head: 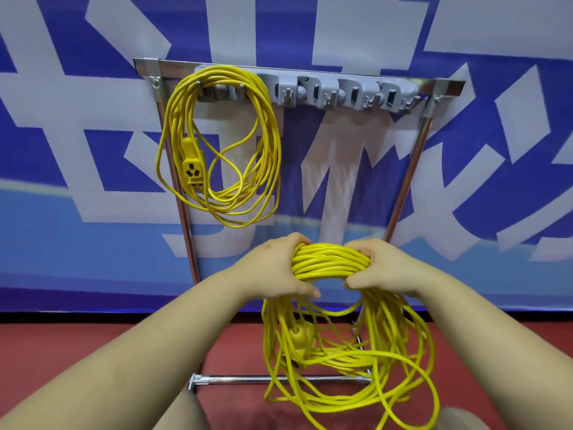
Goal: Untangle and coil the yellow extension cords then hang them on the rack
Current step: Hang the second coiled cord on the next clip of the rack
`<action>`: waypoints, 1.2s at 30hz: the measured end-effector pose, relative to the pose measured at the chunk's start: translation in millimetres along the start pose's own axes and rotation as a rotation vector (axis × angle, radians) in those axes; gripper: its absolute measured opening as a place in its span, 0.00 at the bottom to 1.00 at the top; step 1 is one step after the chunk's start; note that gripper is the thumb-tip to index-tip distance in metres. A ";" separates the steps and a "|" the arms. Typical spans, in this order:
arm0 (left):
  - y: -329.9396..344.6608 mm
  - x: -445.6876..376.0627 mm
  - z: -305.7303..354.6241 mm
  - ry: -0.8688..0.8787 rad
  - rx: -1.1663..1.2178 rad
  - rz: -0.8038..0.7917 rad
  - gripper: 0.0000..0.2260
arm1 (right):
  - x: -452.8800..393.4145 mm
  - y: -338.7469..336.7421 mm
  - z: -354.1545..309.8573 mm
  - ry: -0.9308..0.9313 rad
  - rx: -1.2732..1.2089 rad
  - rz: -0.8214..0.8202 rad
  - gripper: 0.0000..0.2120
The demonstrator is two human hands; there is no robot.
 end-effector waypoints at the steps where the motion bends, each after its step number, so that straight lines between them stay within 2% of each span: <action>1: 0.3 -0.3 2.0 -0.005 -0.033 0.052 0.31 | -1.2 0.6 -1.2 0.003 0.023 0.011 0.10; 3: 2.3 0.5 2.7 -0.031 -0.009 0.093 0.19 | -3.0 1.7 -3.6 0.009 0.069 0.023 0.09; 5: 6.7 -0.1 -3.1 -0.096 0.077 0.055 0.14 | -4.5 1.9 -5.9 0.015 0.140 0.025 0.09; 10: 18.7 -2.4 -10.7 -0.258 0.440 -0.050 0.07 | -10.9 -4.9 -9.1 -0.008 0.273 0.059 0.11; 14: 25.0 -1.5 -15.1 -0.373 0.678 -0.057 0.10 | -12.8 -8.6 -3.5 -0.040 0.190 0.107 0.19; 15: 26.2 -0.3 -16.2 -0.407 0.724 -0.046 0.10 | -12.3 -8.6 -1.2 -0.051 0.190 0.158 0.22; 17: 30.4 2.5 -18.0 -0.484 0.809 -0.024 0.09 | -6.0 -7.1 0.3 -0.143 0.297 0.397 0.25; 19: 35.6 5.4 -19.0 -0.550 0.874 -0.006 0.08 | 8.8 5.3 -2.0 -0.327 0.402 0.692 0.16; 20: 38.2 6.3 -19.7 -0.581 0.902 0.007 0.06 | 17.1 17.8 -1.5 -0.354 0.392 0.762 0.12; 22: 41.8 6.5 -21.4 -0.626 0.951 0.039 0.02 | 24.9 46.7 10.8 -0.208 0.277 0.723 0.10; 25: 45.0 5.7 -23.9 -0.639 0.994 0.075 0.05 | 19.1 81.6 38.1 0.133 0.066 0.489 0.13; 28: 44.4 6.2 -26.8 -0.620 0.970 0.112 0.07 | 9.5 96.0 41.6 0.265 -0.167 0.271 0.20; 30: 43.1 7.0 -30.5 -0.614 0.948 0.128 0.07 | 8.2 101.0 38.2 0.295 -0.292 0.164 0.16; 32: 41.6 7.6 -34.3 -0.614 0.936 0.135 0.06 | 6.3 101.1 38.2 0.259 -0.324 0.175 0.10; 36: 42.5 8.4 -40.6 -0.613 0.897 0.124 0.01 | 2.3 100.9 41.4 0.197 -0.337 0.383 0.03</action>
Point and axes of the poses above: each hand's wrist, its own x-axis away from the middle knuckle, its own y-axis out of the palm, z = x × y, the point moved 3 cm from there along -x, towards the middle knuckle, and after that the axes turned 6 degrees about z, right-handed, at the moved point
